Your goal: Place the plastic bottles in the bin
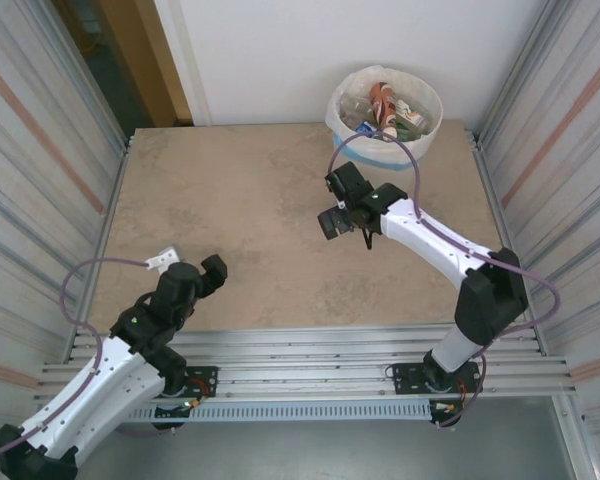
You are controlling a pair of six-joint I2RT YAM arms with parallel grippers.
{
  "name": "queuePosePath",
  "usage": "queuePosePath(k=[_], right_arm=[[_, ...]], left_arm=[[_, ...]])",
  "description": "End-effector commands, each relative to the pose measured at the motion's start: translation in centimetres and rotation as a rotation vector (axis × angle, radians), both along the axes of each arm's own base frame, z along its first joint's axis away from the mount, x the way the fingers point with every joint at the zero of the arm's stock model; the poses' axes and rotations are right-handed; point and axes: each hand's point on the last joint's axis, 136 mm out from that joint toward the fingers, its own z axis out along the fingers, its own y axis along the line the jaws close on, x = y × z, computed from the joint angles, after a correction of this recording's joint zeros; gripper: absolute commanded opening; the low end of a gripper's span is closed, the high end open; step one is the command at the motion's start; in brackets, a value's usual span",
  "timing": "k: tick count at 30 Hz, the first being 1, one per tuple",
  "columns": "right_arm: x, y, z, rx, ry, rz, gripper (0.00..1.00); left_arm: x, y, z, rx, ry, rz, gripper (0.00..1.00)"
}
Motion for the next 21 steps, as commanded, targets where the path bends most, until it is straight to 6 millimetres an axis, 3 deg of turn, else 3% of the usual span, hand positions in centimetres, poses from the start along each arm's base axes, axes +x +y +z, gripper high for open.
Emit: queuePosePath(k=[1, 10, 21], right_arm=[[1.8, 0.2, -2.0, -0.094, -0.009, 0.009, 0.98], [5.4, 1.1, -5.0, -0.225, -0.025, 0.047, 0.98], [9.0, 0.1, -8.1, -0.322, -0.005, 0.046, 0.98]], left_arm=[[0.4, 0.0, 1.0, -0.018, -0.026, 0.007, 0.99], [0.2, 0.2, 1.0, -0.019, -0.026, 0.017, 0.99], [0.0, 0.4, 0.7, -0.021, -0.02, 0.022, 0.99]])
